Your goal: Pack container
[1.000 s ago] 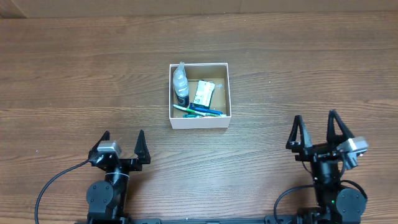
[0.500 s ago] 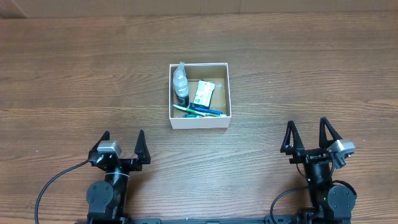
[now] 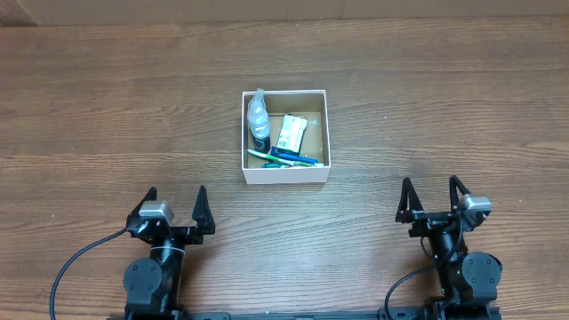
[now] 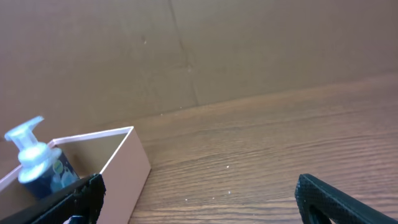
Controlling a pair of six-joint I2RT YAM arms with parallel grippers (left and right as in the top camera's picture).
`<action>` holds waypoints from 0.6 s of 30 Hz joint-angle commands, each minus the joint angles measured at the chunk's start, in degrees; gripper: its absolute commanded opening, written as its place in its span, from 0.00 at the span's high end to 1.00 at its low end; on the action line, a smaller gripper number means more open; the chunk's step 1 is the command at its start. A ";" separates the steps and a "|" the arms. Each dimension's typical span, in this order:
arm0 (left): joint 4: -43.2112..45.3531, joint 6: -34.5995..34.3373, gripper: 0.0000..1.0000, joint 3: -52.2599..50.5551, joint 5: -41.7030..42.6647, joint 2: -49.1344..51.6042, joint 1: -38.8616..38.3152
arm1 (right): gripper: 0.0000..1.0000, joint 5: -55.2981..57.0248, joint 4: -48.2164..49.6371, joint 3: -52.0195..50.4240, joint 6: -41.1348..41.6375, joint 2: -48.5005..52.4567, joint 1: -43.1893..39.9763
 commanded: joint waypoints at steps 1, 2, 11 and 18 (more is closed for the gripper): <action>0.11 1.11 0.00 -0.20 0.42 -0.50 0.37 | 0.00 -0.87 0.22 -0.63 -2.60 -0.63 0.13; 0.11 1.11 0.00 -0.20 0.42 -0.50 0.37 | 0.00 -0.87 0.22 -0.63 -2.60 -0.63 0.13; 0.11 1.11 0.00 -0.20 0.42 -0.50 0.37 | 0.00 -0.83 0.24 -0.63 -7.28 -0.63 0.17; 0.09 1.11 0.00 -0.20 0.42 -0.50 0.37 | 0.00 -2.58 0.37 -0.63 -1.33 -0.63 0.17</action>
